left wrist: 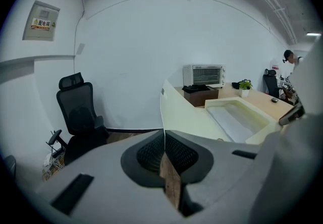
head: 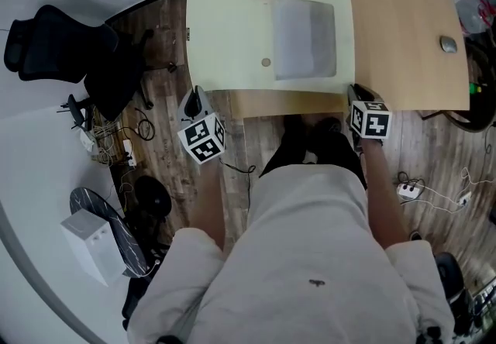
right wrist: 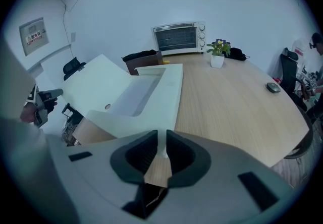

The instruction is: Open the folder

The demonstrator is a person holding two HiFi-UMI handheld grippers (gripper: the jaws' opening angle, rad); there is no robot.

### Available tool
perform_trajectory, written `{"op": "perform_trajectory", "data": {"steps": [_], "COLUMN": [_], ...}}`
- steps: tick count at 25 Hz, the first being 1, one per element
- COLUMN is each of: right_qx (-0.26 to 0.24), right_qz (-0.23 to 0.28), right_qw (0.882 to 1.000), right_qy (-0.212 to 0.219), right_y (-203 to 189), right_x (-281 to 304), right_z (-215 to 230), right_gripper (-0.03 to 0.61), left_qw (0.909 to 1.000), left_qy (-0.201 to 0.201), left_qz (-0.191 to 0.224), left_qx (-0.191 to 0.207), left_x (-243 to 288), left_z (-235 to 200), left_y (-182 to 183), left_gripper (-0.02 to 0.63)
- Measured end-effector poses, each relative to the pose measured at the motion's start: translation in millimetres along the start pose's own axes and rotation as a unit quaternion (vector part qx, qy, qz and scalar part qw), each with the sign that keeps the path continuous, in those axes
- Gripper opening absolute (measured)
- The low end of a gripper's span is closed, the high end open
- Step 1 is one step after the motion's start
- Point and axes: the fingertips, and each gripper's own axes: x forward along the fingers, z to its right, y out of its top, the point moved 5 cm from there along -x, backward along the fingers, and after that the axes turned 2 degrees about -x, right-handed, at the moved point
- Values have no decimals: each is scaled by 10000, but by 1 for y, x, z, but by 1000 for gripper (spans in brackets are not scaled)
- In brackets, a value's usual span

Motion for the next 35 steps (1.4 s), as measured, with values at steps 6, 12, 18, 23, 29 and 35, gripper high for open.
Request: {"op": "perform_trajectory", "data": {"steps": [6,12,18,23,29,35], "right_qx": [-296,-474,-591,-714,-826,-936], "right_qz": [-56,-105,-148,-191,-226,-266], "right_qw": [9995,9986,9977,9968,9958,9945], "right_qy": [-114,-218,-288,-297,-331,-385], "right_y": [1,1,3,3,3,4], "right_x": [0,0,1,2,1,2], "right_z": [-2,-3,-6,-7,-8,-10], "right_gripper": [46,41,37,32,26,20], "left_qw": [9998,9994,9988,9978,9965,9957], "left_qy": [163,226,292,370,453,508], "left_qz": [-111,-181,-309,-440,-586,-702], "left_qx": [-68,-189,-241,-320,-388,-329], "left_x": [12,20,31,42,53,60], "left_z": [-9,-16,-24,-29,-34,-37], "left_y": [-14,-25,-37,-50,-62,-69], "left_gripper": [6,6,6,6,8,8]}}
